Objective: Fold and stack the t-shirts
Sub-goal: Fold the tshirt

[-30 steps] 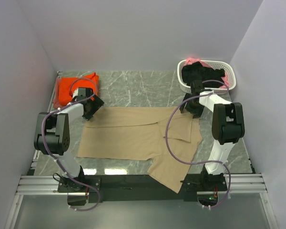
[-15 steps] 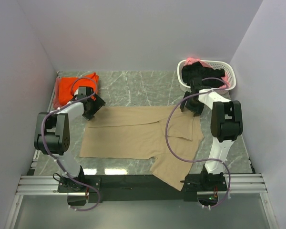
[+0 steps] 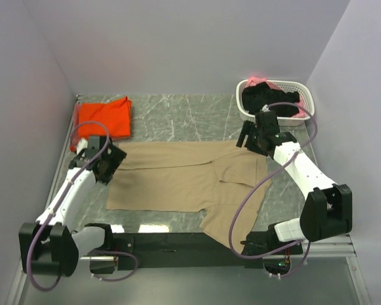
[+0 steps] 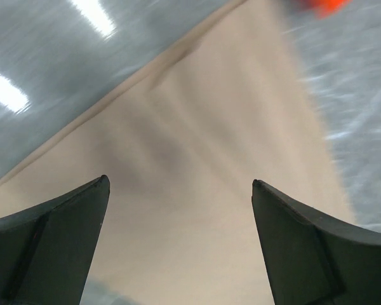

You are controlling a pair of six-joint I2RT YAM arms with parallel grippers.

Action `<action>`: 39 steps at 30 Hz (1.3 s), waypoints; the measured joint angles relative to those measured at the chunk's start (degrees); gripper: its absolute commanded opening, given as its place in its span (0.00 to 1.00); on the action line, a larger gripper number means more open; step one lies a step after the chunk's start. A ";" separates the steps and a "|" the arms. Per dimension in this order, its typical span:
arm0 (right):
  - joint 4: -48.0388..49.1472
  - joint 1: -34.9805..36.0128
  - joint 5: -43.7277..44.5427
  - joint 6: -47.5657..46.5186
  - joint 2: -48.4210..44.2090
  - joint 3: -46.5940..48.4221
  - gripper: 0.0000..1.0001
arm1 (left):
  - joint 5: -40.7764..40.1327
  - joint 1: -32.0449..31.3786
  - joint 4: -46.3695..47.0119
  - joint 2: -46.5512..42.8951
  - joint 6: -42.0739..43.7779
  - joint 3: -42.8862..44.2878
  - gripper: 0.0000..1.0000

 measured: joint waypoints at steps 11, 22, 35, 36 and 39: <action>0.94 0.07 -2.40 0.55 -2.97 -9.90 0.83 | 0.92 0.07 -18.10 -15.61 -12.59 -14.25 0.99; 1.79 0.00 -2.21 0.55 -5.22 -10.36 0.83 | 3.89 -0.07 -19.56 -12.20 -16.87 -17.94 0.97; 2.21 -0.11 -2.25 0.52 -5.57 -11.04 0.83 | 2.78 -0.44 -20.46 -10.27 -20.52 -20.06 0.66; 2.21 -0.11 -2.25 0.52 -5.57 -11.04 0.83 | 2.71 -0.44 -20.46 -10.14 -20.76 -20.06 0.66; 2.25 -0.11 -2.25 0.52 -5.57 -11.13 0.83 | 2.67 -0.44 -20.28 -9.16 -20.94 -20.00 0.65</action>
